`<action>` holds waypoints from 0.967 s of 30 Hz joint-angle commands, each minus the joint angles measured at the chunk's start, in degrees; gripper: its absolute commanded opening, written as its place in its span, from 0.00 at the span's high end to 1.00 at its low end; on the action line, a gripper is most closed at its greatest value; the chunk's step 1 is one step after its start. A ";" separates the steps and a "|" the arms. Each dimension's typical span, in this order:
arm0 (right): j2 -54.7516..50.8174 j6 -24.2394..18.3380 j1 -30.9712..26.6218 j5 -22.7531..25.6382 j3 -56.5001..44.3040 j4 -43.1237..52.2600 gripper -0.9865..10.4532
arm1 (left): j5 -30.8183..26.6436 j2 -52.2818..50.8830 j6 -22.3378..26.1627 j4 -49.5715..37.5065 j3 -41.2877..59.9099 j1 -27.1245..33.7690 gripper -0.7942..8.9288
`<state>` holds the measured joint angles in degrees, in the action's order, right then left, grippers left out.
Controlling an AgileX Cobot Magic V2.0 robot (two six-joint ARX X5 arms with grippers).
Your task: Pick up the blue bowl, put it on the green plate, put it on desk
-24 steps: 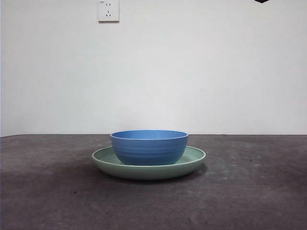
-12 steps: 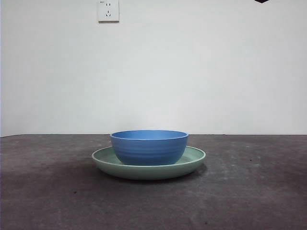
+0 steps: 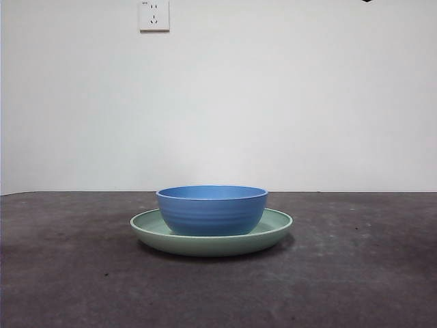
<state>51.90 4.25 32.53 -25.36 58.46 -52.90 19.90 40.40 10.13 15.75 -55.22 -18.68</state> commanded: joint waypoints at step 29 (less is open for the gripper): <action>0.44 -0.63 0.33 -0.13 0.37 0.57 0.91 | -16.57 -38.80 -0.81 -11.54 50.40 19.63 0.90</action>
<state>51.90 4.27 32.53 -25.36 58.46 -52.90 3.31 1.83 9.72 4.60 -5.13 0.89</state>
